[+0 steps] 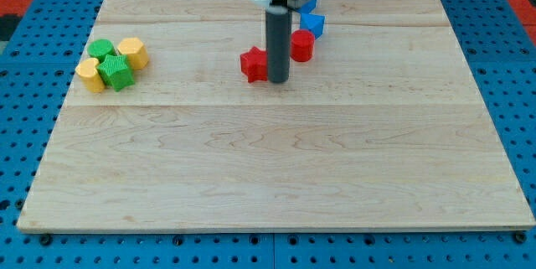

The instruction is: Push the blue cube down a bit

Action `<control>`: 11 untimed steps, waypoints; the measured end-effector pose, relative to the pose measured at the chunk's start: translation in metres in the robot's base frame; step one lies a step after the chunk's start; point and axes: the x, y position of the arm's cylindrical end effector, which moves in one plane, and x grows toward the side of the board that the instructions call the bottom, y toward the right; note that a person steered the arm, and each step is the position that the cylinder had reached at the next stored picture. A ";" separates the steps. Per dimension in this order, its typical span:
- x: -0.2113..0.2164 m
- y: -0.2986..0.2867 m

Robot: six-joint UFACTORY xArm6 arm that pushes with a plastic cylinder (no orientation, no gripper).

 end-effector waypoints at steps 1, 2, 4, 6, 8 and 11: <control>-0.025 0.004; 0.004 -0.056; 0.102 -0.057; 0.076 0.012; 0.056 -0.005; 0.049 -0.009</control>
